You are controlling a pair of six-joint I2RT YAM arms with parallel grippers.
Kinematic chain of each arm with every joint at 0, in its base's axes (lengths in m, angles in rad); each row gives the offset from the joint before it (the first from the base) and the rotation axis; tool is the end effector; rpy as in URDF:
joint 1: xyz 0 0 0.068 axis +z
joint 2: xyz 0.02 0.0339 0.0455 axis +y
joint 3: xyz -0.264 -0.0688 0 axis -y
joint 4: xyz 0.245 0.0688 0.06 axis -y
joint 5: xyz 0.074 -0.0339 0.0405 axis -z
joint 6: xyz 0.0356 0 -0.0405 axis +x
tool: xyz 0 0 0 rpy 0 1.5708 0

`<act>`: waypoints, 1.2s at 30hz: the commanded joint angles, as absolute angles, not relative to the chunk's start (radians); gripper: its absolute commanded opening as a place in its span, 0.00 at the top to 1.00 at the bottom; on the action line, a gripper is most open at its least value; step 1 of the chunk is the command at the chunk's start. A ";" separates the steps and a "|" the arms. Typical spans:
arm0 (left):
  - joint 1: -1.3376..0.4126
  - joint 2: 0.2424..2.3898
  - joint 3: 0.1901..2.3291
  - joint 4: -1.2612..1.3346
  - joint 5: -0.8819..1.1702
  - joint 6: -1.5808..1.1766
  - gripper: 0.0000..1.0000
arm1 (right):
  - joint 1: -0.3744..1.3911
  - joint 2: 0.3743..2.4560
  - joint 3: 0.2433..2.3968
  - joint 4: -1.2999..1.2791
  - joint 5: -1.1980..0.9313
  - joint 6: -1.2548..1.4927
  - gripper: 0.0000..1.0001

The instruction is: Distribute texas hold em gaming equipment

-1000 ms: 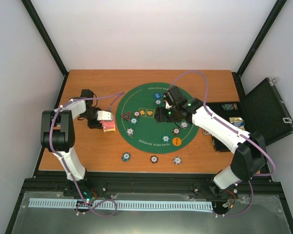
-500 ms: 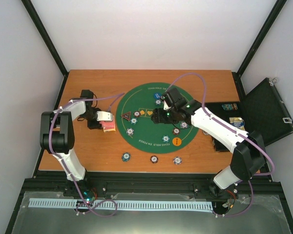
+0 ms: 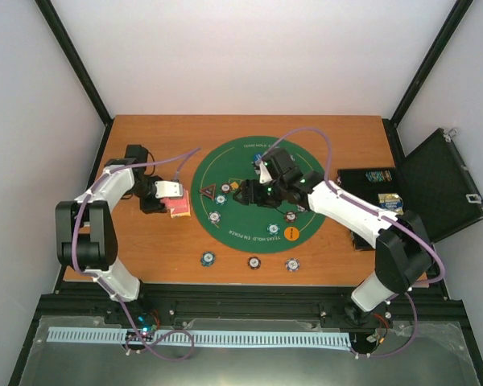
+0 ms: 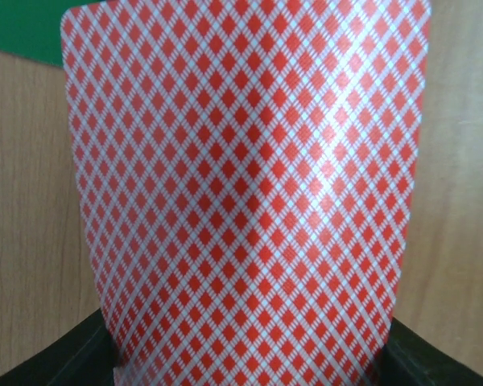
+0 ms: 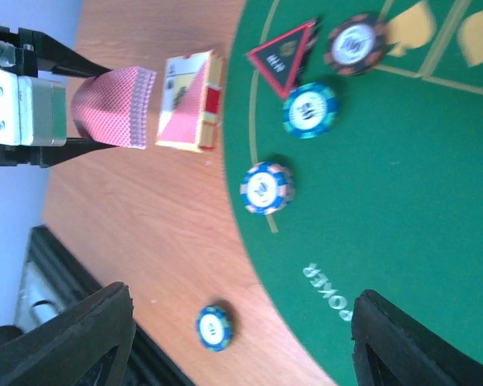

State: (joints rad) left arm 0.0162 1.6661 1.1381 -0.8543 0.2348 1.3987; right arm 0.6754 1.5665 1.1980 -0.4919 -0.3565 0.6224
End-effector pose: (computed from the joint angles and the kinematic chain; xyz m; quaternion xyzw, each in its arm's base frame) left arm 0.3074 -0.0033 0.1980 0.6388 0.7547 -0.0279 0.1468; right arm 0.2568 0.2217 0.2638 -0.0861 0.9208 0.3393 0.1722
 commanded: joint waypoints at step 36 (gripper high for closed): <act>-0.138 1.272 1.229 -1.163 0.390 1.272 0.99 | 0.897 1.868 1.283 0.303 -0.714 1.107 0.69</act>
State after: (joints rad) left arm -0.1310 1.3029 1.1881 -1.1469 0.3489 1.2785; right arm 0.8780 1.8473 1.2411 0.2634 -0.7143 1.0927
